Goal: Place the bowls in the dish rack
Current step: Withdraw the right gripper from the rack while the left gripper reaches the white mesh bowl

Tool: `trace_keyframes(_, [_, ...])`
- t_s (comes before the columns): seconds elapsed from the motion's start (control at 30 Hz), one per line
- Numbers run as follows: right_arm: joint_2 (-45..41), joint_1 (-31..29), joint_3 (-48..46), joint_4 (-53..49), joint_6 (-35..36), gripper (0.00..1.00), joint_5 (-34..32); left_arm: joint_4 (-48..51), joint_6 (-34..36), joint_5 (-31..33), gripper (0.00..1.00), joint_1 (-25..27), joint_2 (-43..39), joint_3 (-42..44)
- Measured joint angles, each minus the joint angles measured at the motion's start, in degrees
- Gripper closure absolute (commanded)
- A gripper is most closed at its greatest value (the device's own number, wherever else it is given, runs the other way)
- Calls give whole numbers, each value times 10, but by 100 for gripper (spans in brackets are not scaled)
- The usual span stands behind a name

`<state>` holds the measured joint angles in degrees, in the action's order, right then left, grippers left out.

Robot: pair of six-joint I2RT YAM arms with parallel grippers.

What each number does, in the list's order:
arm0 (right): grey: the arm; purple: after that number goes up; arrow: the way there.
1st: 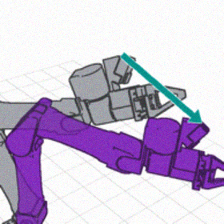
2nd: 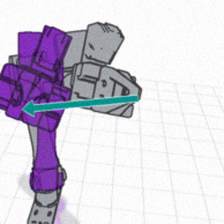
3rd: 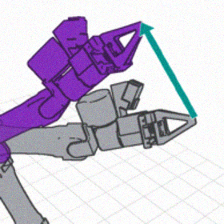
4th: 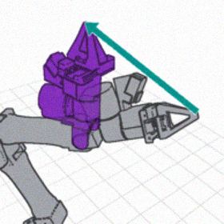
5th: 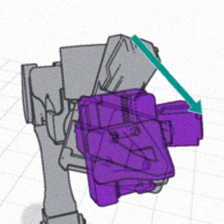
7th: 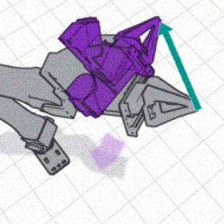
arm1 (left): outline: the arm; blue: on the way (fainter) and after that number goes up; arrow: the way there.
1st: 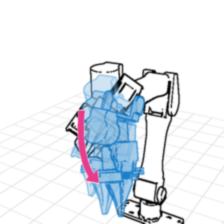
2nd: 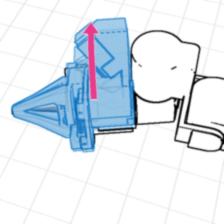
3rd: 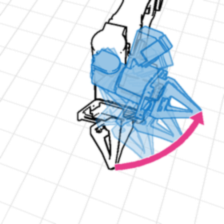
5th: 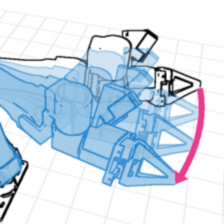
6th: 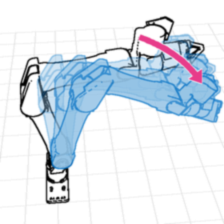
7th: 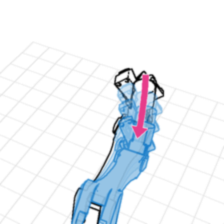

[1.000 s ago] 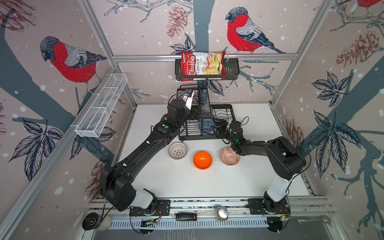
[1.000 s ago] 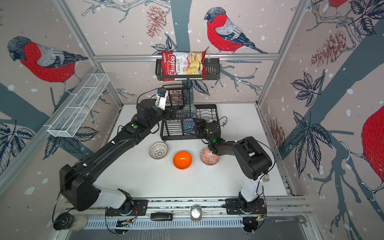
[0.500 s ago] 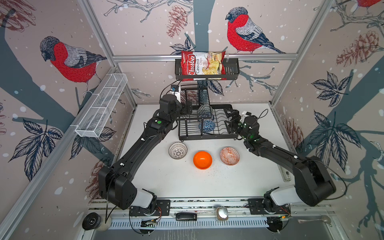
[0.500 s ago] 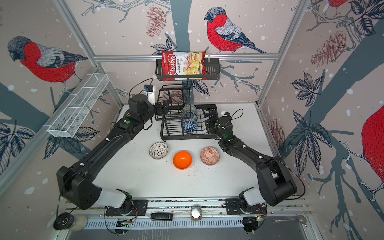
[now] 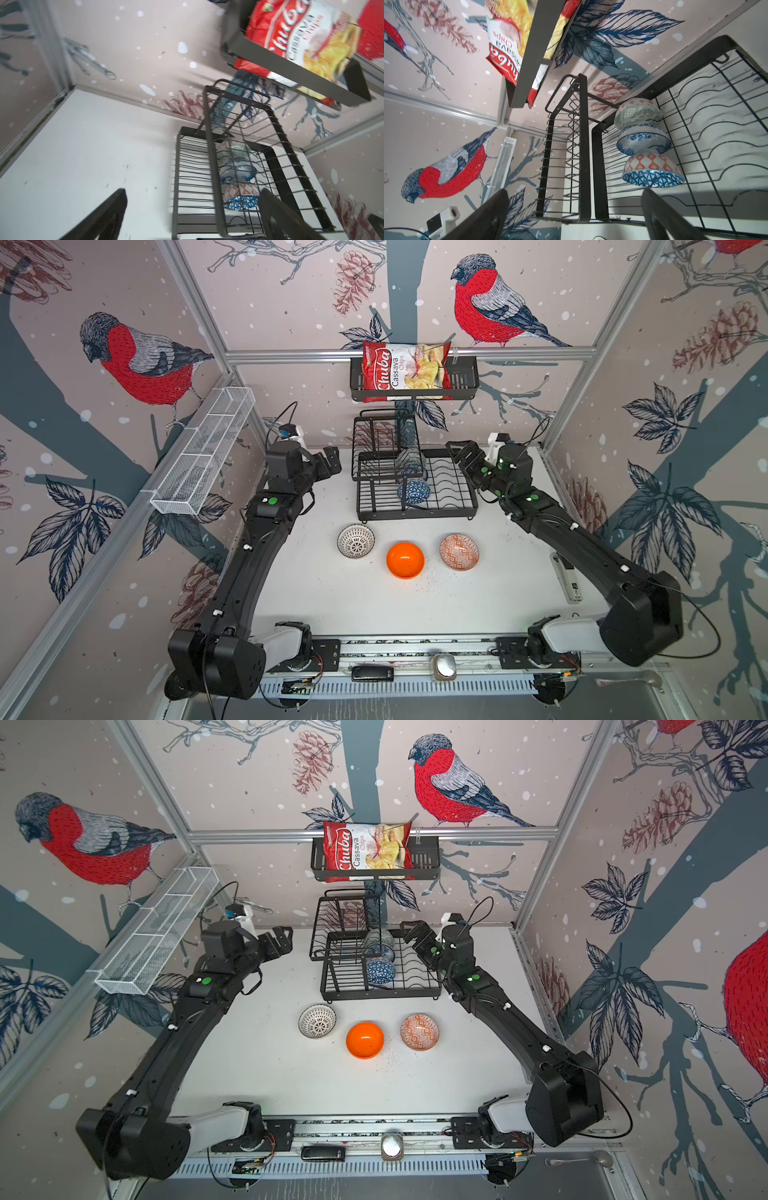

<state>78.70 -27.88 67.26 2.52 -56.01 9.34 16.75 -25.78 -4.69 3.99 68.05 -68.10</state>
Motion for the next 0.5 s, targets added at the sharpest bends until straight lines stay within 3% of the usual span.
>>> trace_keyframes(0.1, [12, -25, 52, -56, 54, 0, -9, 11, -32, -30, 2, -32, -19, 31])
trace_keyframes(0.27, [38, -64, 115, -131, 145, 0, -41, 14, -77, -55, 2, -39, -35, 97])
trace_keyframes(0.5, [51, -110, 101, -182, 264, 0, -90, 12, -126, -61, 2, -42, -18, 196])
